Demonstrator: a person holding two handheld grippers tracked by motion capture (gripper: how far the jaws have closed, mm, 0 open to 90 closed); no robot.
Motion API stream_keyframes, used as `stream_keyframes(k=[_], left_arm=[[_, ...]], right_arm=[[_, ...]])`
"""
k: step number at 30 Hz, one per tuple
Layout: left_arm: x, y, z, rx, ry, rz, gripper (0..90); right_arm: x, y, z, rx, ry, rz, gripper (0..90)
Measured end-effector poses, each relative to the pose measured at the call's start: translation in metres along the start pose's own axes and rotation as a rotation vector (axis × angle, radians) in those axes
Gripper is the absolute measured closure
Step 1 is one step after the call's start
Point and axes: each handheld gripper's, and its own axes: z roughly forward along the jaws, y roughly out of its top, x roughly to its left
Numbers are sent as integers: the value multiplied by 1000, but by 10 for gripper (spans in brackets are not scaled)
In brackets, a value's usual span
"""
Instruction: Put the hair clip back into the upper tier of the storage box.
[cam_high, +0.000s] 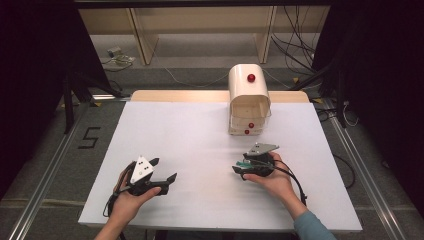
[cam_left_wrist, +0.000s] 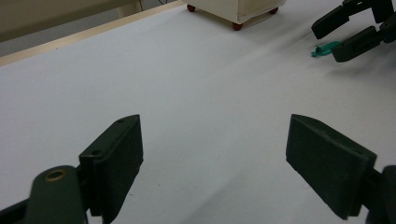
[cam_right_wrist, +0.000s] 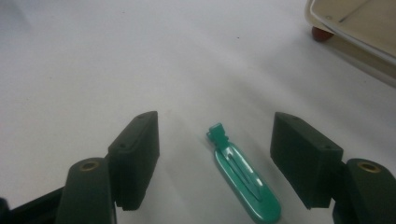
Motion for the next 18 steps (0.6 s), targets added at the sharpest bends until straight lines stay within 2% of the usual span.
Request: stream_keyframes(k=[6, 11, 18], left_arm=[[1, -1, 0, -2, 2, 0, 190], [1, 0, -1, 0, 1, 2, 191], [0, 0, 0, -2, 3, 0, 191]], right_arm=[[-2, 3, 8, 38, 7, -2, 407], [-1, 4, 10, 40, -12, -13, 465], [-2, 4, 10, 39, -43, 9, 553]])
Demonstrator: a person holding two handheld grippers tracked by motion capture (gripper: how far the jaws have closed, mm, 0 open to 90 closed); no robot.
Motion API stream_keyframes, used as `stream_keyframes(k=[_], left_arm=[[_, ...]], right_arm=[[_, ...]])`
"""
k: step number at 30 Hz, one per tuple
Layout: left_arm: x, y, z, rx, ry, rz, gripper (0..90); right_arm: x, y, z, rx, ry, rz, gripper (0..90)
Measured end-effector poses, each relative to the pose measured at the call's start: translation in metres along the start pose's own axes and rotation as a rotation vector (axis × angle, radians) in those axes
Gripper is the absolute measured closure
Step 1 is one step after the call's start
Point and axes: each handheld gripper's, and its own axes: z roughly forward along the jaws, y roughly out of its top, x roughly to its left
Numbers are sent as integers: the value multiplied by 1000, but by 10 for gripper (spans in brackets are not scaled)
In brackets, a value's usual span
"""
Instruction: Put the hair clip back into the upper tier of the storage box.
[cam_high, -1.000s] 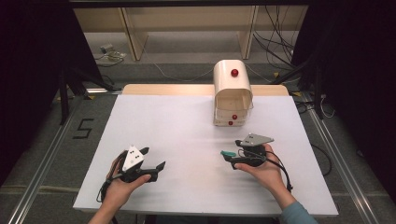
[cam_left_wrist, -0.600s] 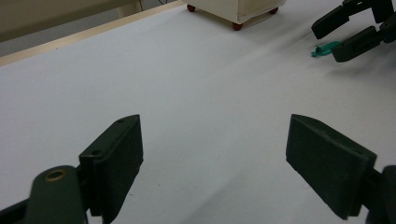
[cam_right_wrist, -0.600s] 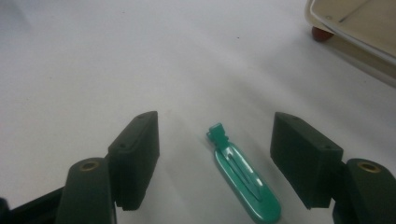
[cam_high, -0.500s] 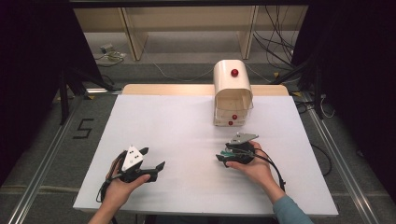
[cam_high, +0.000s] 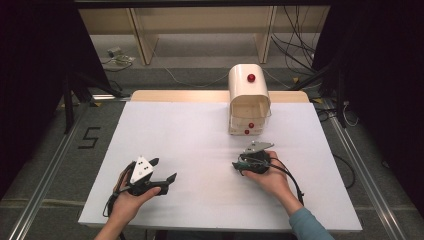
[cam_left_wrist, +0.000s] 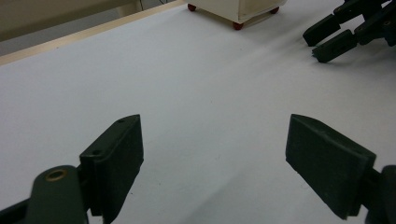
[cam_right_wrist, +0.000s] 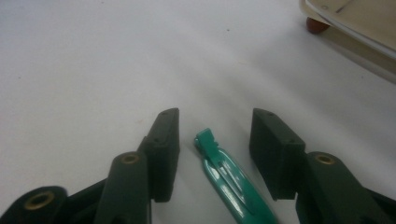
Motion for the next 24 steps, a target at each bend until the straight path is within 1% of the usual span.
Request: stream_keyframes(k=[5, 6, 9, 11, 14, 16, 17, 20, 24], left_arm=[[0, 0, 0, -1, 0, 0, 191], [0, 0, 0, -1, 0, 0, 191], [0, 0, 0, 0, 0, 2, 191], [0, 0, 0, -1, 0, 2, 191], [0, 0, 0, -2, 0, 1, 191], [0, 0, 0, -1, 0, 1, 191], [0, 0, 0, -1, 1, 2, 191], [0, 0, 0, -1, 0, 2, 191], [0, 0, -1, -1, -1, -1, 191]], right_arm=[[1, 0, 0, -6, -17, 4, 647], [1, 0, 0, -4, -13, -5, 672], [2, 0, 0, -4, -6, -11, 748], [3, 0, 0, -5, -5, -4, 778], [2, 0, 0, -5, 0, 11, 805], [2, 0, 0, -7, -6, 30, 831], [3, 0, 0, -10, -11, 38, 833], [5, 1, 0, -6, -26, 36, 835], [4, 0, 0, -13, -23, 56, 837]])
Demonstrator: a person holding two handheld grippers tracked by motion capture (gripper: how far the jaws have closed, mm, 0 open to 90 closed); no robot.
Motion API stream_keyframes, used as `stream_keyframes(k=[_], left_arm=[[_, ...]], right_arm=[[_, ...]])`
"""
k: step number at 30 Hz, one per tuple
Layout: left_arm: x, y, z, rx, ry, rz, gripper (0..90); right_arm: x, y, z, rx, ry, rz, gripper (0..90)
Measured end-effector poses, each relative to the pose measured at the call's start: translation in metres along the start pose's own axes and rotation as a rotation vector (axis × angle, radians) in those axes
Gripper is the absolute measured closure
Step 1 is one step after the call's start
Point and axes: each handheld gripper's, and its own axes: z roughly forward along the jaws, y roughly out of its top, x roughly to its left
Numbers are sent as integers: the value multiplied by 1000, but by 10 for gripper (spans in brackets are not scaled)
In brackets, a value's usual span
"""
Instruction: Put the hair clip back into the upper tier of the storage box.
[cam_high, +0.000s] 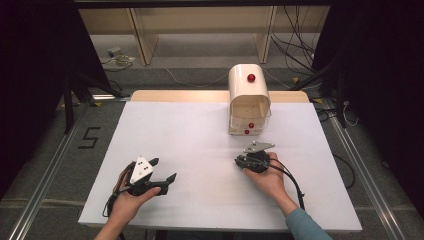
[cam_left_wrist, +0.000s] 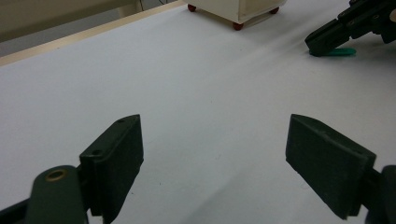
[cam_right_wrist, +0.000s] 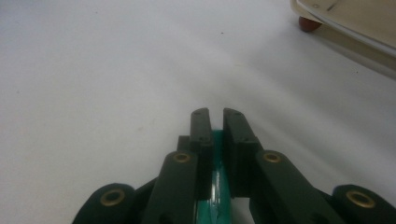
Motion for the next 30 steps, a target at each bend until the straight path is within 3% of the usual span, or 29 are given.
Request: stream_keyframes(k=[3, 7, 30], left_arm=[[0, 0, 0, 0, -1, 0, 191], [0, 0, 0, 1, -1, 1, 191], [0, 0, 0, -1, -2, 2, 194]], right_arm=[[0, 0, -1, 1, -16, -18, 837], [-2, 1, -5, -13, -13, 4, 838], [-2, 7, -27, -103, -12, 21, 838]])
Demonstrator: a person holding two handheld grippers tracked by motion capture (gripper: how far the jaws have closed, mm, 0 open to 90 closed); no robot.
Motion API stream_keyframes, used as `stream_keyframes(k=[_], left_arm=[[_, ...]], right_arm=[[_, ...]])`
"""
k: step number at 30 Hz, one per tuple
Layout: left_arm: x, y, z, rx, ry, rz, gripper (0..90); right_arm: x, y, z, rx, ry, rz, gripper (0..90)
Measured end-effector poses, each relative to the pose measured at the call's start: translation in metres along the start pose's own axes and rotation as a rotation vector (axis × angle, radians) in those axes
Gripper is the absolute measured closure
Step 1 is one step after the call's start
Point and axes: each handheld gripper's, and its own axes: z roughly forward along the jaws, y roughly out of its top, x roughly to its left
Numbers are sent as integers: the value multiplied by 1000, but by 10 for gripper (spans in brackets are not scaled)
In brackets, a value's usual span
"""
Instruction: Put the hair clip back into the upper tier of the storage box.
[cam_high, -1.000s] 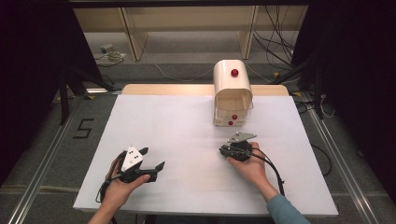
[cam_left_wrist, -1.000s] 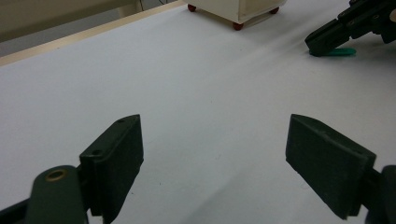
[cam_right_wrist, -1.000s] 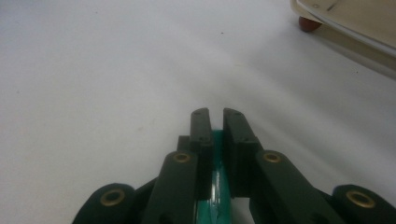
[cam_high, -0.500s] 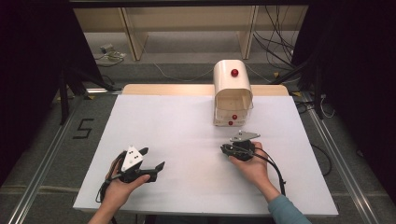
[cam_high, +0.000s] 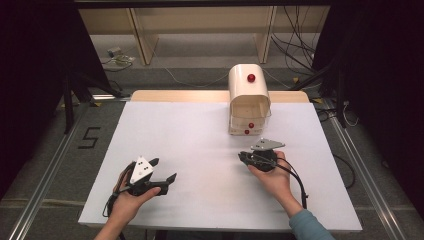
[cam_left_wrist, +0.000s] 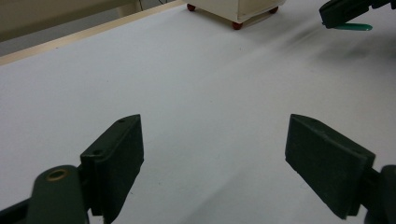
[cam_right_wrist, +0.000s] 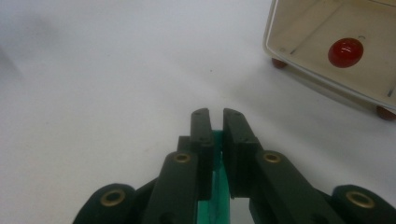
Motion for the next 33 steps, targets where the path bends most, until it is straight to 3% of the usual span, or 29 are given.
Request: stream_keyframes(k=[33], left_arm=[[0, 0, 0, -1, -2, -2, 196]], right_arm=[[2, 7, -14, -46, -1, 5, 838]])
